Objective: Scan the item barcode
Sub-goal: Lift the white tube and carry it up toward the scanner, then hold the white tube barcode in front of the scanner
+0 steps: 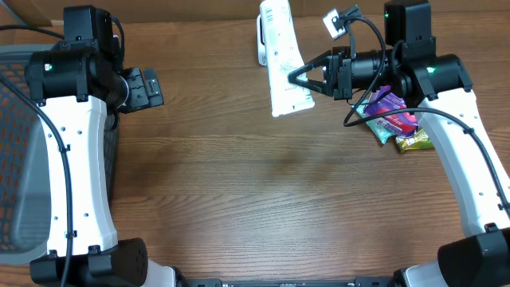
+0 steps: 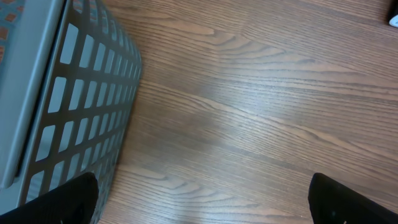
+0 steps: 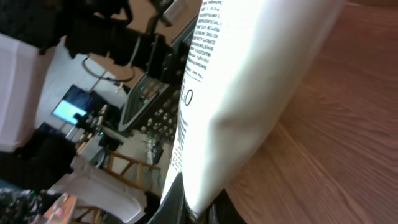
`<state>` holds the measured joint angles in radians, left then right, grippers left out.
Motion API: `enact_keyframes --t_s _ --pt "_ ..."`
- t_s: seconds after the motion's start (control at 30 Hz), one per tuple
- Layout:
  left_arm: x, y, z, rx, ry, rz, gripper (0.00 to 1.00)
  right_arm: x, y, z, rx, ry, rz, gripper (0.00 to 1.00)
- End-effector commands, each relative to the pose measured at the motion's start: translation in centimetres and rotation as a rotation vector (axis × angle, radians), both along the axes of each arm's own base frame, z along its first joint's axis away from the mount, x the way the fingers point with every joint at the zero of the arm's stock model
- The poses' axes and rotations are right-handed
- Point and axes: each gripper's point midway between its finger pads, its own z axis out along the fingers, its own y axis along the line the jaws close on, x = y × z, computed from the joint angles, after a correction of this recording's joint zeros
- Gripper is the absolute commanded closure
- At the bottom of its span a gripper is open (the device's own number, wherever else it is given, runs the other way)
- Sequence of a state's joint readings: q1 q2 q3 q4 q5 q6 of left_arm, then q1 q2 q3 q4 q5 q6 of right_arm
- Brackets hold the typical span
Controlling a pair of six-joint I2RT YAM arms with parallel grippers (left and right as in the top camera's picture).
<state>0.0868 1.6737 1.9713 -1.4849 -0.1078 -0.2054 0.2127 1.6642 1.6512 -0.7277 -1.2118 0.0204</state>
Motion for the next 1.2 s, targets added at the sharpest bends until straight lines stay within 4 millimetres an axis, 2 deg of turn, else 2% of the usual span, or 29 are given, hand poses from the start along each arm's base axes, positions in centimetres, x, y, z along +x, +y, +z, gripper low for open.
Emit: enact_keyframes --t_s 0.0,0.1,0.17,0.27,0.37,0.6,0.87,1.03,1.17 --pt "0.0 -0.1 0.0 0.005 0.002 -0.020 0.01 -0.1 -0.3 3.2 0.010 -0.073 -0.051 0.96" --pt "0.0 -0.1 0.0 0.005 0.002 -0.020 0.01 1.6 -0.8 3.6 -0.034 -0.103 -0.159 0.96" --pt "0.0 -0.1 0.0 0.006 0.002 -0.020 0.01 4.2 -2.0 3.3 -0.124 -0.150 -0.326 0.96" --pt "0.0 -0.1 0.0 0.006 0.002 -0.020 0.00 8.3 -4.6 2.2 -0.304 -0.217 -0.632 0.96" --pt "0.0 -0.1 0.0 0.006 0.002 -0.020 0.01 10.0 -5.7 1.3 -0.447 -0.297 -0.782 0.96" --pt "0.0 -0.1 0.0 0.005 0.002 -0.020 0.00 13.1 -6.4 -1.7 -0.821 -0.505 -1.021 0.96" --pt "0.0 -0.1 0.0 0.005 0.002 -0.020 0.00 15.8 -5.9 -6.2 -1.051 -0.598 -1.037 0.96" --pt "0.0 -0.1 0.0 0.006 0.002 -0.020 0.00 17.9 -6.2 -8.1 -1.175 -0.688 -1.042 0.96" --pt "0.0 -0.1 0.0 0.005 0.002 -0.020 0.00 19.7 -5.4 -9.6 -1.255 -0.797 -0.978 0.96"
